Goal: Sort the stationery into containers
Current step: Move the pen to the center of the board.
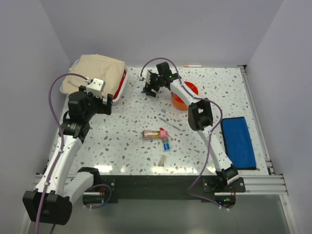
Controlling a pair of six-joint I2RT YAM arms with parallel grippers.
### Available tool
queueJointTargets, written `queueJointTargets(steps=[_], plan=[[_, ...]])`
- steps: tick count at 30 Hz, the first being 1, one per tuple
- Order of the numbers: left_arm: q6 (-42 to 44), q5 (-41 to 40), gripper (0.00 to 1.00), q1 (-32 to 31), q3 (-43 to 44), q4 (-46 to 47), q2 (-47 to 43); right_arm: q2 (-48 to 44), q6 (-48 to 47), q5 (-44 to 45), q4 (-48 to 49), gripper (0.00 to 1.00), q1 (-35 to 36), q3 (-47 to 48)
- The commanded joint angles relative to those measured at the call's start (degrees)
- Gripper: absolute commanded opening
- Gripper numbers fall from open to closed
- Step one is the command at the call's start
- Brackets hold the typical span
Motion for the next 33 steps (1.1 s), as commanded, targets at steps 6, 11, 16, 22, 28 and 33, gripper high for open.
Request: queueJointTargets(steps=[6, 11, 16, 22, 28, 33], plan=[[-2.3, 1.4, 0.96, 0.4, -0.3, 5.1, 1.7, 1.0, -0.1, -1.4, -10.3, 0.68, 0.9, 1.0], [-2.7, 1.6, 0.96, 0.4, 0.8, 5.5, 2.7, 1.2, -3.7, 0.2, -14.1, 0.58, 1.8, 1.5], [-2.9, 2.2, 0.97, 0.4, 1.1, 5.6, 2.7, 1.5, -5.4, 1.5, -17.9, 0.53, 2.1, 1.6], [-4.1, 3.1, 0.97, 0.5, 0.8, 5.8, 2.6, 1.8, -6.3, 2.5, -20.9, 0.55, 2.0, 2.0], [-5.5, 4.2, 0.97, 1.1, -0.1, 7.1, 2.5, 2.5, -6.7, 4.4, -22.8, 0.65, 2.1, 3.0], [-6.0, 5.7, 0.97, 1.2, 0.3, 7.8, 3.6, 3.0, -2.1, 7.9, -19.3, 0.86, 1.8, 2.6]])
